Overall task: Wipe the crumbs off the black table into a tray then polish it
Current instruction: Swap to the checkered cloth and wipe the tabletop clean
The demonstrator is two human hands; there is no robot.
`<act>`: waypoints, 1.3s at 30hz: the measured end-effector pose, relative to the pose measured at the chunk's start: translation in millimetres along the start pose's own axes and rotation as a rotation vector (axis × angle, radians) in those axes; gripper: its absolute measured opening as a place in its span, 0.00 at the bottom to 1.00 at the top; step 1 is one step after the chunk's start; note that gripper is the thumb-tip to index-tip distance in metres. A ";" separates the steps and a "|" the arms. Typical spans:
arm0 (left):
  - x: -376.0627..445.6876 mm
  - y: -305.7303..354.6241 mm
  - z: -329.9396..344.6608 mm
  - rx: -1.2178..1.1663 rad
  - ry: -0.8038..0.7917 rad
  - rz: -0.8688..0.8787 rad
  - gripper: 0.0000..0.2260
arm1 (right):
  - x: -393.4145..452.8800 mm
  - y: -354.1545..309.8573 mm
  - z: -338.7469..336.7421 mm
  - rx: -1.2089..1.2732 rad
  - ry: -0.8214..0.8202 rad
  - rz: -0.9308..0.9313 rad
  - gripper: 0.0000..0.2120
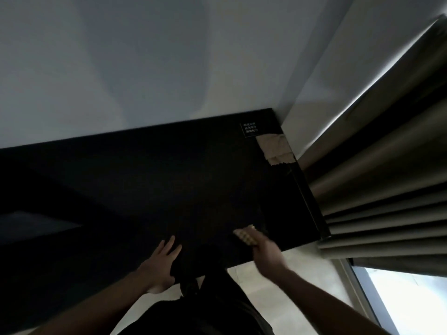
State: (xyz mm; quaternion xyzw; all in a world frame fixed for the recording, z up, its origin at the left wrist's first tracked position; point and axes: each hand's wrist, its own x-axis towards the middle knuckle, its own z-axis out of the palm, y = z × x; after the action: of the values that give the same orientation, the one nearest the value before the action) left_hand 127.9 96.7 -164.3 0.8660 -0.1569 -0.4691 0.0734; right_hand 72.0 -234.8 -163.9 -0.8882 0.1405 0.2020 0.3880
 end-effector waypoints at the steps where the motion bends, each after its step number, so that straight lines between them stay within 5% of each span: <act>1: -0.8 -1.2 1.4 -0.009 0.001 -0.005 0.43 | 4.1 11.9 -14.0 -0.011 0.091 0.029 0.29; 6: -7.5 3.1 6.9 -0.041 -0.018 -0.050 0.39 | 36.2 67.4 -84.0 -0.047 0.416 0.137 0.30; 12: -11.0 11.9 16.2 -0.252 0.054 -0.128 0.31 | 82.1 106.9 -51.3 -0.368 0.098 0.247 0.34; 16: -22.5 5.2 17.6 -0.391 0.152 -0.214 0.28 | 85.0 51.7 0.1 -0.329 0.124 0.066 0.33; 20: -45.2 -22.4 22.9 -0.439 0.237 -0.301 0.27 | 80.3 -11.3 78.0 -0.326 -0.067 -0.171 0.35; 25: -77.2 -64.5 20.5 -0.504 0.285 -0.351 0.12 | 65.6 -109.2 161.4 -0.369 -0.140 -0.192 0.37; 34: -130.7 -191.3 17.8 -0.547 0.335 -0.307 0.27 | 16.0 -220.5 310.2 -0.663 -0.557 -0.746 0.33; 39: -168.2 -279.0 36.0 -0.522 0.379 -0.344 0.26 | 2.5 -233.1 293.3 -0.480 -0.358 -0.474 0.28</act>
State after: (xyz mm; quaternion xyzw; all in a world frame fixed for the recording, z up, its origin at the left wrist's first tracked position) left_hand 68.6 417.0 -127.8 0.9034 0.1324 -0.3301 0.2395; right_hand 95.6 137.5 -198.7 -0.9124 -0.1900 0.2857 0.2231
